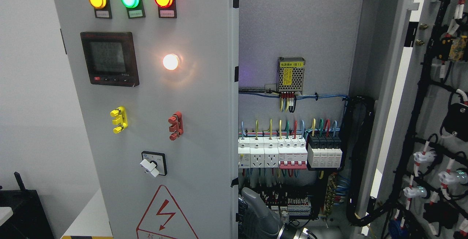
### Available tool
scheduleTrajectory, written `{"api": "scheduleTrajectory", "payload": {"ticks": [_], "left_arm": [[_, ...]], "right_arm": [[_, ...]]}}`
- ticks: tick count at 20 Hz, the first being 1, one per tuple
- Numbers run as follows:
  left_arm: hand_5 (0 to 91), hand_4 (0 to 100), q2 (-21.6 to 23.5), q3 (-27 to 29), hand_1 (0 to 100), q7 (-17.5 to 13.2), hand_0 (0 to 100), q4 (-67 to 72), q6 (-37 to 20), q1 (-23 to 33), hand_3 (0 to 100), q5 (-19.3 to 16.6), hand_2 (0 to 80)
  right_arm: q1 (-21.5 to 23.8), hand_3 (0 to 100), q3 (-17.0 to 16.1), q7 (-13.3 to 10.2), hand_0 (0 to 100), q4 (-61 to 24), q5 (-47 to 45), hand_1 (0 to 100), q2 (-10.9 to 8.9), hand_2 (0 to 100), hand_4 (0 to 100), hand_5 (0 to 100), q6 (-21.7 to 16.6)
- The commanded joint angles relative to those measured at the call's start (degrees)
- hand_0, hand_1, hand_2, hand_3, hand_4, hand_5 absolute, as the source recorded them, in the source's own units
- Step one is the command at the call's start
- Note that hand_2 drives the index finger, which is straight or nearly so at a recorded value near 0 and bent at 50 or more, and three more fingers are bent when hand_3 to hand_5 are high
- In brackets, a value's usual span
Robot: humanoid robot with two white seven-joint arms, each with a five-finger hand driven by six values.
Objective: Open door with both hands
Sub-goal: 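Swing the lamp-panel door outward with the right hand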
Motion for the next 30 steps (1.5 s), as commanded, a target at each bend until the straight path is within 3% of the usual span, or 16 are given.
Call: {"api": "scheduleTrajectory", "payload": {"ticks": [1, 15, 30], "left_arm": [[0.0, 3, 0.0, 1.1, 0, 0.0, 0, 0.0, 0.0, 0.0, 0, 0.0, 0.0], [0.0, 3, 0.0, 1.1, 0, 0.0, 0, 0.0, 0.0, 0.0, 0, 0.0, 0.0], [0.0, 3, 0.0, 1.2, 0, 0.0, 0, 0.0, 0.0, 0.0, 0, 0.0, 0.0]], "right_arm": [[0.8, 0, 0.5, 1.1, 11, -2.5, -1.6, 0, -0.02, 0, 0, 0, 0.1], [2.0, 0, 2.1, 3.0, 11, -4.3, -2.9, 0, 0.16, 0, 0, 0, 1.9], [5.0, 0, 5.1, 3.0, 11, -10.0, -2.9, 0, 0.86, 0, 0, 0, 1.9]]}}
